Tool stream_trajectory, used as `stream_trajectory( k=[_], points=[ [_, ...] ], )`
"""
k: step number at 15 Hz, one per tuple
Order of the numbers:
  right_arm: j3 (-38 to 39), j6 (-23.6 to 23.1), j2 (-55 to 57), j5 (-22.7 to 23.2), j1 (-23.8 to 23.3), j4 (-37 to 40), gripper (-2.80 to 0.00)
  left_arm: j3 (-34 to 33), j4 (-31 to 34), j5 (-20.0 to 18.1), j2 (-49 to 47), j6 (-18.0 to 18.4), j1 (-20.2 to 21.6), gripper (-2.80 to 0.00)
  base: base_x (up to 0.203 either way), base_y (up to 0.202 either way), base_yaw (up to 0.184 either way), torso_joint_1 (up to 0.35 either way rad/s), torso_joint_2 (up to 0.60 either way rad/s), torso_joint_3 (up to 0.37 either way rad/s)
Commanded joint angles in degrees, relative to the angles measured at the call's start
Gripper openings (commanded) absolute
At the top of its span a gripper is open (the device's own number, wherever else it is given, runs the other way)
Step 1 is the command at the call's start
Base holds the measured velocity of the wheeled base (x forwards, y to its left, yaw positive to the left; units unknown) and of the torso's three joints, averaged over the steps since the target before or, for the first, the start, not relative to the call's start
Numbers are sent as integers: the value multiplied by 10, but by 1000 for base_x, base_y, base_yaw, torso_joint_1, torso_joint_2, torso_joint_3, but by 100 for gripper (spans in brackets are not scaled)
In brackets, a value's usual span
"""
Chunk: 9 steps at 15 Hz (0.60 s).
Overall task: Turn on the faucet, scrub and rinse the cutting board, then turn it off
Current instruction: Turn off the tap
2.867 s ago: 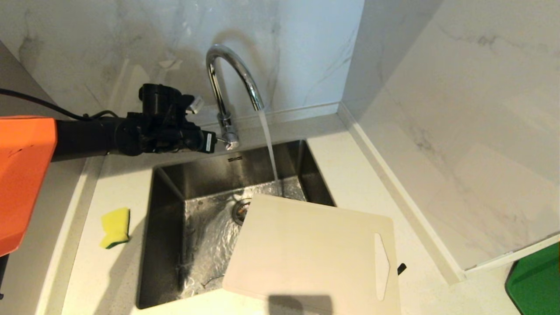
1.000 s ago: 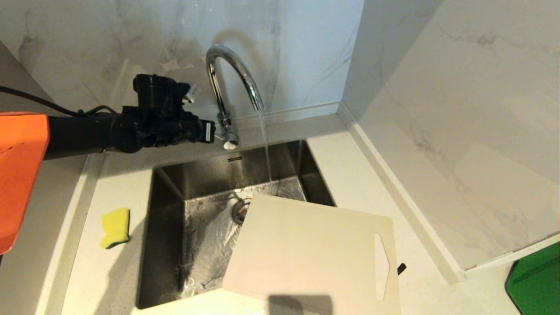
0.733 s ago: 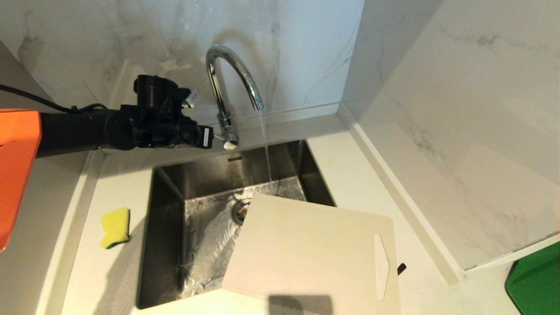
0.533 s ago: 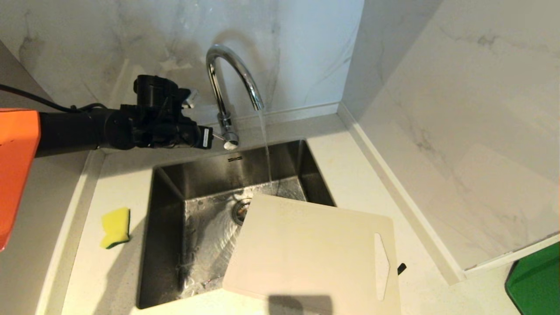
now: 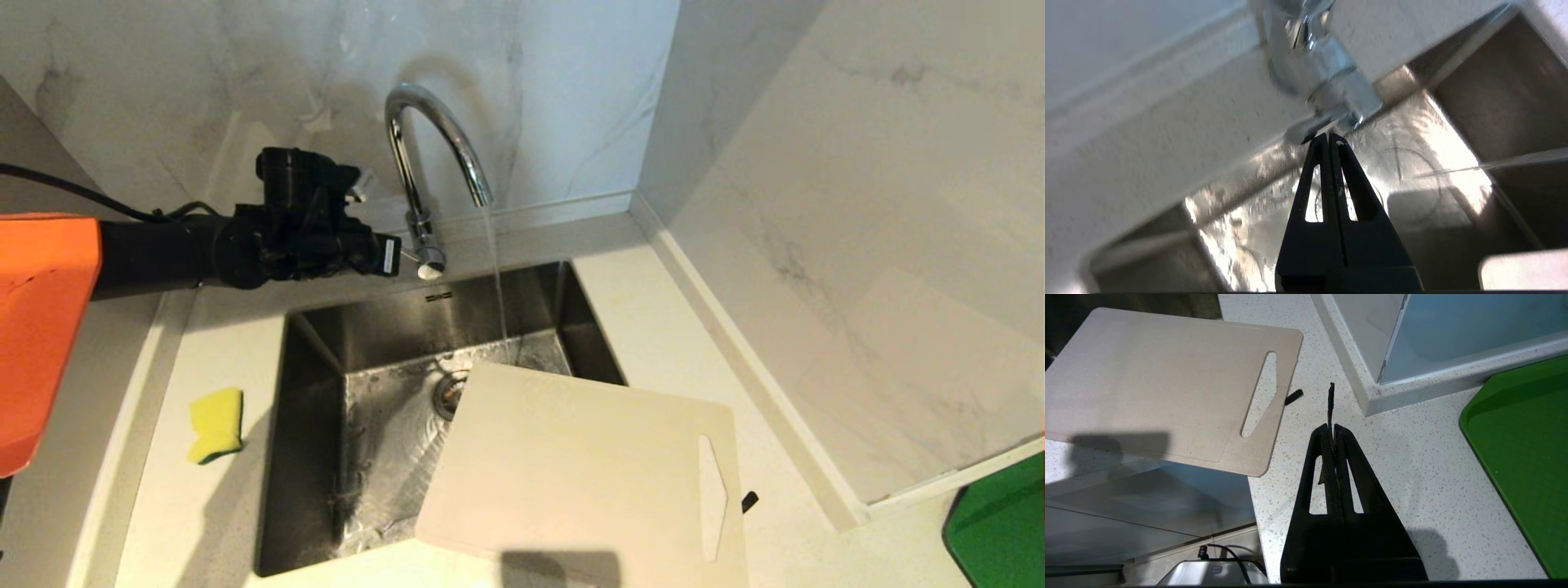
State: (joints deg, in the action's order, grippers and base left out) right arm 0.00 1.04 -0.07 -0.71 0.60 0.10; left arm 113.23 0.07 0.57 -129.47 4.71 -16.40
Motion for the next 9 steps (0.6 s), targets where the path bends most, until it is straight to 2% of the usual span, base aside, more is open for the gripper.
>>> stream_trajectory(
  k=[1,6,9],
  points=[
    [1,0,0,0,0,0,-280,0,-9,2,-8,3,0,-280,0,0,0,0,0,0],
    [1,0,0,0,0,0,-280,0,-26,3,-12,3,0,-280,0,0,0,0,0,0],
    [1,0,0,0,0,0,-280,1,-27,18,-14,8,0,-280,0,0,0,0,0,0]
  ],
)
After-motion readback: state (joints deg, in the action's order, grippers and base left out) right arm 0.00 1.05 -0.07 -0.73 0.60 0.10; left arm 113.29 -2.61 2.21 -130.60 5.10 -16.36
